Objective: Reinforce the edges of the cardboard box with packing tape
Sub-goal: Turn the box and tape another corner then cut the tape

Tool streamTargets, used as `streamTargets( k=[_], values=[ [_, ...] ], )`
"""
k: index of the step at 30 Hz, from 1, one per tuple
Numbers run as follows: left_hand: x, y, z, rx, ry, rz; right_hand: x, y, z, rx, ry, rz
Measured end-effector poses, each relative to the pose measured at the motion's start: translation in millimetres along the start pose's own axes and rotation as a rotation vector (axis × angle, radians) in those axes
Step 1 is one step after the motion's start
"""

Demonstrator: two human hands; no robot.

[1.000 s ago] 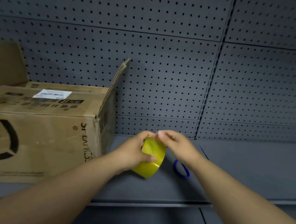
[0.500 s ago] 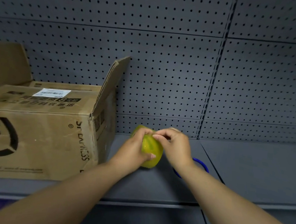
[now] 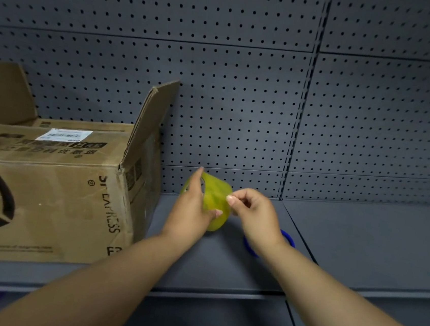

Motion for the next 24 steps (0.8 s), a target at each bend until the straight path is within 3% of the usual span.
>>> streamTargets(
  k=[5, 10, 24],
  values=[
    [0.2, 6.2, -3.2, 0.050, 0.020, 0.053, 27.0, -9.8, 6.9, -0.026, -0.326, -0.431],
    [5.8, 0.0, -2.7, 0.007, 0.024, 0.079, 44.9, -13.7, 6.8, -0.051, -0.532, -0.518],
    [4.4, -14.4, 1.3, -0.046, 0.029, 0.037, 51.9, 4.8, -5.3, -0.017, -0.493, -0.107]
  ],
)
Point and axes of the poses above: each hand's wrist, its own z-axis away from the middle knuckle, its own y-axis out of the back of the hand, x = y × z, the point moved 8 cm from there along -z, towards the middle knuckle, and after that the axes turned 6 degrees about z, right-handed, at the moved point
